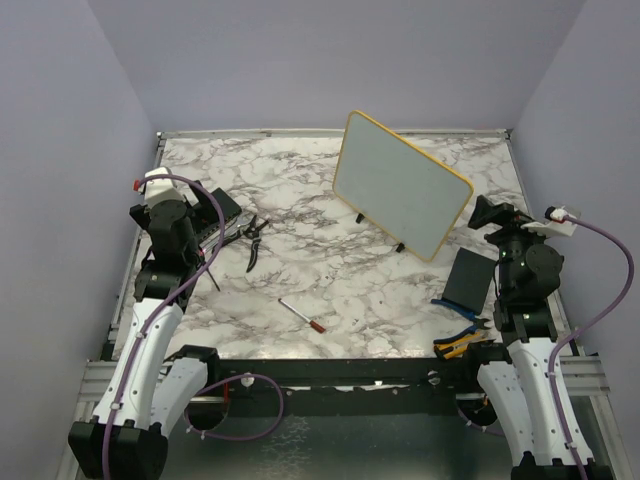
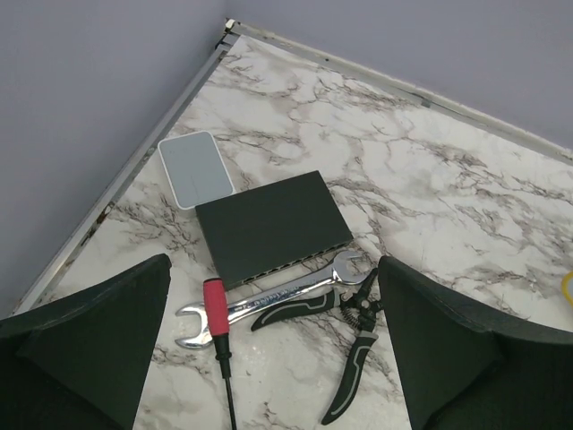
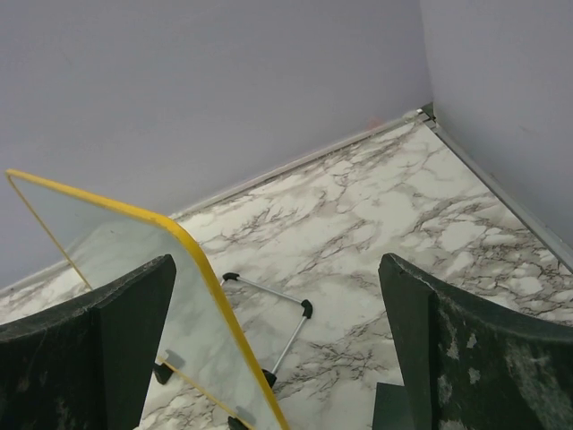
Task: Write a sentence on the whiteboard
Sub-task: Move the whiteboard to the center of the board.
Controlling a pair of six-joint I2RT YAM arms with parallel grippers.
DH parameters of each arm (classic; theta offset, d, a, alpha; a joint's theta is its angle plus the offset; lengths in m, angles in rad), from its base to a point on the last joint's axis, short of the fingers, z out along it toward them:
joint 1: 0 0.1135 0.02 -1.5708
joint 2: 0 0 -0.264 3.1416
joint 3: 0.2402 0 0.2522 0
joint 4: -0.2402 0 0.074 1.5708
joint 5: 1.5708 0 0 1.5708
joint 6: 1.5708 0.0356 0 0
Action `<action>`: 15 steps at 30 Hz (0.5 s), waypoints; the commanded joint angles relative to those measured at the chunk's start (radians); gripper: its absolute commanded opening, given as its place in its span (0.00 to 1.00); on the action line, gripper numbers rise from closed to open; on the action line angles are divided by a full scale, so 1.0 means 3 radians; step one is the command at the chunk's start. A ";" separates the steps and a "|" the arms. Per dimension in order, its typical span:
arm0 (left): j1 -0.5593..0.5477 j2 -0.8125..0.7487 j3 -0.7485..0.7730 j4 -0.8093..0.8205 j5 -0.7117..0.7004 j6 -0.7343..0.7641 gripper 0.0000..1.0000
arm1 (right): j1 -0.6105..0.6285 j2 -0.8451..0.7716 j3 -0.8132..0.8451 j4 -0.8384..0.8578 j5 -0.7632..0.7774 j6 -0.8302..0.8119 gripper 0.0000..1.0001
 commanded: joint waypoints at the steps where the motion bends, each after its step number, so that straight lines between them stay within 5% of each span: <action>1: 0.0016 0.0042 0.0062 0.0028 0.0048 -0.0050 0.99 | -0.0012 -0.0004 0.0035 -0.0043 -0.0070 0.0105 1.00; 6: 0.0015 0.0034 0.0042 0.0019 0.0026 -0.0022 0.99 | -0.0012 0.0025 0.0102 -0.0476 -0.0191 0.0190 0.99; 15: 0.0007 -0.0003 -0.0087 0.0065 0.0385 0.0065 0.99 | -0.0008 -0.0024 0.0073 -0.1255 -0.0755 0.0634 0.80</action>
